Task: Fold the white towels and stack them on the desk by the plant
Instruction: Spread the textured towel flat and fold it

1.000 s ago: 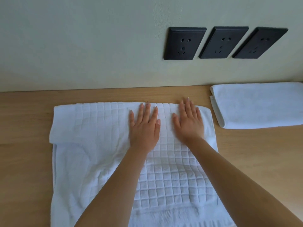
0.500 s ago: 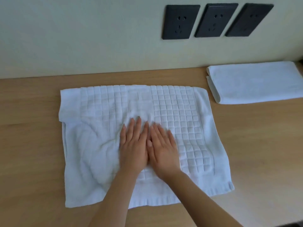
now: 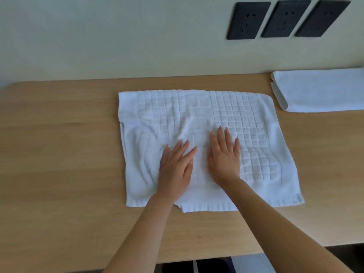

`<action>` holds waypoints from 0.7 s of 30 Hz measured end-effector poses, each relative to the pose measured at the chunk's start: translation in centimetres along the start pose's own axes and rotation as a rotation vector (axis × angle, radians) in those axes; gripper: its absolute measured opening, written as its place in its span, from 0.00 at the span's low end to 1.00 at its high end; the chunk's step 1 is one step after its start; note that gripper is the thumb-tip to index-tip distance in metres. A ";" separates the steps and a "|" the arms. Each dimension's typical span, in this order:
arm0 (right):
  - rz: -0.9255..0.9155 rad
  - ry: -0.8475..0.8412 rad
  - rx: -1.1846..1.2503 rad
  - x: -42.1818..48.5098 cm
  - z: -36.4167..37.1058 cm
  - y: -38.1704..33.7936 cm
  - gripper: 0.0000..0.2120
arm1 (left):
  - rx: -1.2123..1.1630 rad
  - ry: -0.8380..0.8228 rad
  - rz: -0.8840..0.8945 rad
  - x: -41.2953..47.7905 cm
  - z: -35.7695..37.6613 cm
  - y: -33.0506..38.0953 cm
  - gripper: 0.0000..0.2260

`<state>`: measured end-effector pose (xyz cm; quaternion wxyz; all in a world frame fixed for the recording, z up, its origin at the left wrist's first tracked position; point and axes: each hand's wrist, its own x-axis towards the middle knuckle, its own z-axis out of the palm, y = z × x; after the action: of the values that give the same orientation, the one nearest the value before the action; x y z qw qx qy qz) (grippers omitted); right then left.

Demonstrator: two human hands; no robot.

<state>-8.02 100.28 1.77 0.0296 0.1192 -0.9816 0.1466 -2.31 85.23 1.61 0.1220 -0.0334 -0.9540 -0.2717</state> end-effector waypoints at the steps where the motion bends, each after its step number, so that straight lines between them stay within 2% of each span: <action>1: -0.008 0.020 0.060 -0.2 0.0 -1.0 0.25 | -0.114 0.071 -0.026 -0.1 -0.3 -0.4 0.17; 3: -0.089 0.026 0.242 -0.7 -0.1 -3.8 0.25 | -0.207 0.201 -0.059 -0.4 -0.8 -1.3 0.17; 7: -0.226 -0.062 0.438 -1.7 0.9 -8.2 0.26 | -0.025 0.277 -0.071 -1.1 -1.9 -3.6 0.18; 9: -0.236 -0.068 0.360 -2.1 2.1 -8.6 0.26 | 0.066 0.296 -0.267 -1.5 -2.8 -4.6 0.19; 11: -0.223 -0.059 0.249 -2.2 2.8 -8.5 0.26 | 0.079 0.235 -0.563 -2.0 -3.9 -5.2 0.26; 13: -0.208 -0.067 0.209 -2.2 2.9 -8.6 0.26 | 0.094 0.146 -0.761 -2.6 -4.3 -5.6 0.34; 16: -0.197 -0.068 0.183 -2.2 2.7 -8.7 0.26 | 0.127 0.172 -0.789 -2.7 -4.2 -4.9 0.32; 18: -0.191 -0.069 0.176 -2.2 2.6 -8.8 0.27 | 0.032 0.254 -0.781 -2.2 -4.3 -4.3 0.27; 21: -0.192 -0.075 0.171 -2.2 2.5 -8.7 0.27 | -0.131 0.233 -0.721 -1.7 -5.1 -4.8 0.19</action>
<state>-3.79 91.98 1.59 -0.0038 0.2201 -0.9500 0.2215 -0.21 78.47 2.89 0.1236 0.3277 -0.8649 -0.3596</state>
